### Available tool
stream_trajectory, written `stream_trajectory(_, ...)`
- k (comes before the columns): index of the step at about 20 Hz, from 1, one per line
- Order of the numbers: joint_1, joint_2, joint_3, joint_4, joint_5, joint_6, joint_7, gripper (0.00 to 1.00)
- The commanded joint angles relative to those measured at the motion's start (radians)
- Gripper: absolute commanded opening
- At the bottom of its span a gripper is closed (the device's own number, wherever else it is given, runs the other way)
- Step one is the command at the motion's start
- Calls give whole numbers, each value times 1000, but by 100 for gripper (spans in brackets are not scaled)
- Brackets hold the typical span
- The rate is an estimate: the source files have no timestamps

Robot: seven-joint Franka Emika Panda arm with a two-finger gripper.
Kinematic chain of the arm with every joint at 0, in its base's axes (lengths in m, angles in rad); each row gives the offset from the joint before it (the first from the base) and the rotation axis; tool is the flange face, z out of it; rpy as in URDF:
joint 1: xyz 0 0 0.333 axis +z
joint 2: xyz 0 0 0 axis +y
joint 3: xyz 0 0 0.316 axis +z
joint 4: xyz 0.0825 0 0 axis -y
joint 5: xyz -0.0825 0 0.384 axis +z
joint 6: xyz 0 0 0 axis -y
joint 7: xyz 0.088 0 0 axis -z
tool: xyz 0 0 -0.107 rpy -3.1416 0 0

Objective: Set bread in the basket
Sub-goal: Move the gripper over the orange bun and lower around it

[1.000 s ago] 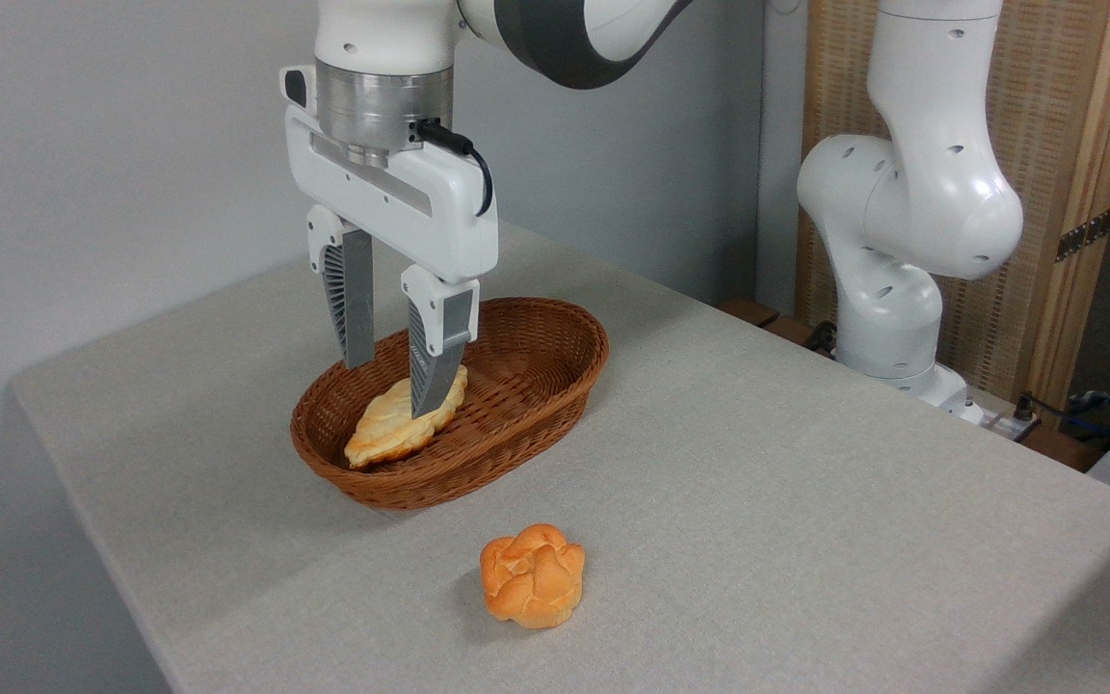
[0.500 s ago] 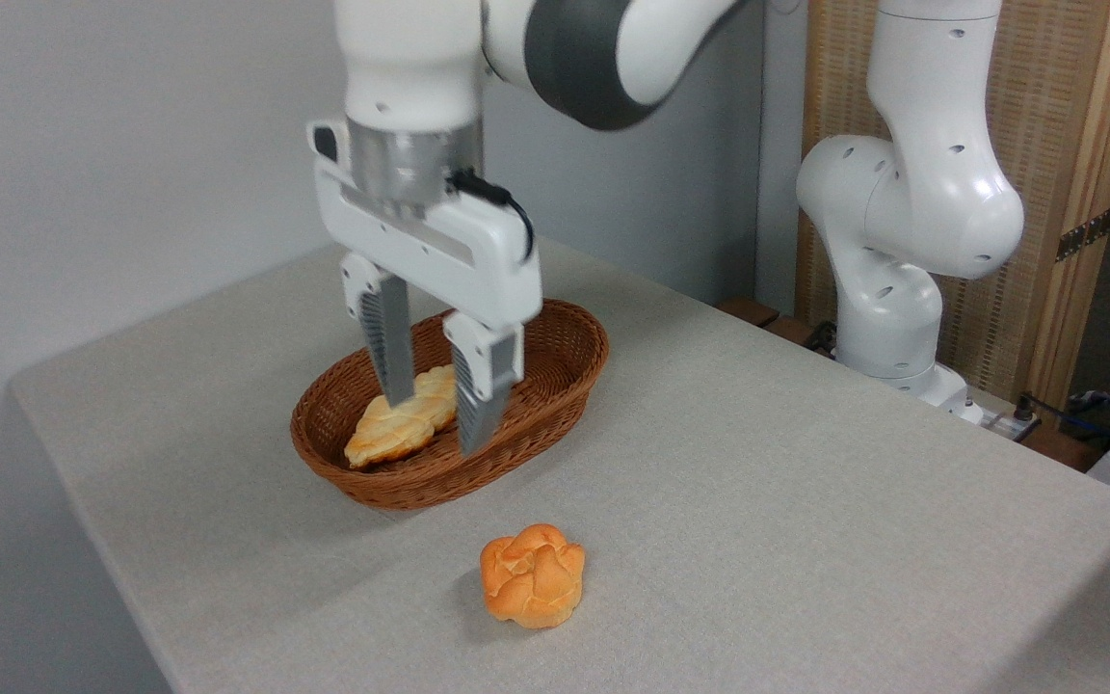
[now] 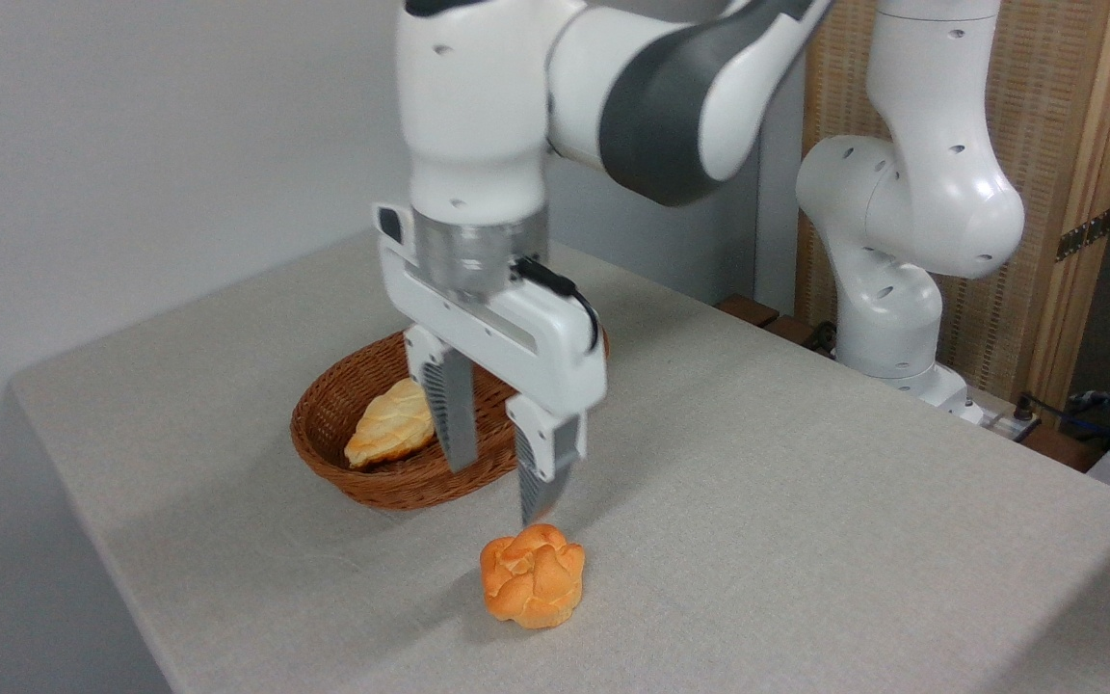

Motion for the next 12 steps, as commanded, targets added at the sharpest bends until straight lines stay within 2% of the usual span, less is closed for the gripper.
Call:
stream_trajectory(1, -1, -9, 45, -41, 10, 24, 90, 100)
stream_trajectory(8, -1, -8, 46, -133, 10, 146, 115, 100)
stream_trajectory(12, -1, 9, 46, -140, 13, 172, 117, 100)
